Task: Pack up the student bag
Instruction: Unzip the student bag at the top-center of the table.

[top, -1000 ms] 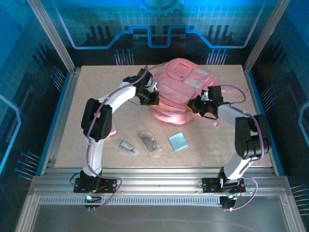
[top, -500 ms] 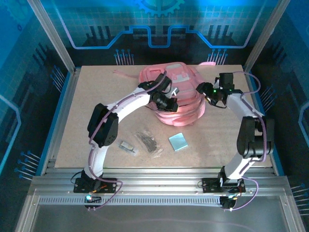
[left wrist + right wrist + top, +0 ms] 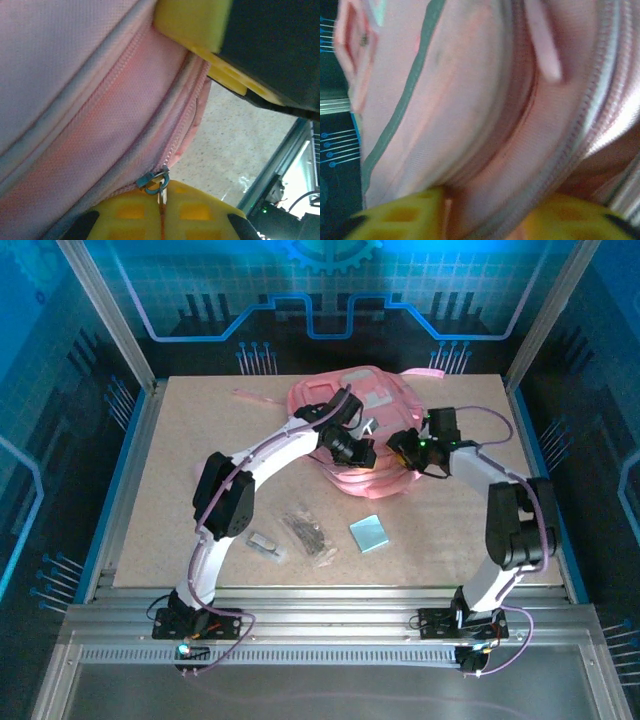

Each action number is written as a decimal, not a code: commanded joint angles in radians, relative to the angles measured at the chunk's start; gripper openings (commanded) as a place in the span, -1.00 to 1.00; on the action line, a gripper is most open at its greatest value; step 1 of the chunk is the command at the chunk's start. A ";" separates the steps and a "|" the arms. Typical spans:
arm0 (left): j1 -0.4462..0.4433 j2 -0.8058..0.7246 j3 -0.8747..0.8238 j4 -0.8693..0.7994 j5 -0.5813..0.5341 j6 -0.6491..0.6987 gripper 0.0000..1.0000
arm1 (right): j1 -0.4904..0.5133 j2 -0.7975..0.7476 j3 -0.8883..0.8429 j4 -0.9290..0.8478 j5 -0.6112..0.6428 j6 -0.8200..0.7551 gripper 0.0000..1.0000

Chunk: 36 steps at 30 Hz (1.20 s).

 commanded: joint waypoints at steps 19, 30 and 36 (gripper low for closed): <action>0.366 -0.126 -0.285 0.055 -0.299 0.002 -1.00 | -0.039 -0.029 -0.010 0.034 0.091 -0.042 -1.00; 0.395 -0.092 -0.190 0.239 -0.457 0.061 -0.86 | -0.030 -0.034 0.050 -0.044 0.054 -0.160 -1.00; 0.374 -0.173 -0.248 0.196 -0.267 -0.062 0.01 | -0.025 -0.046 0.081 -0.024 -0.079 -0.181 -0.36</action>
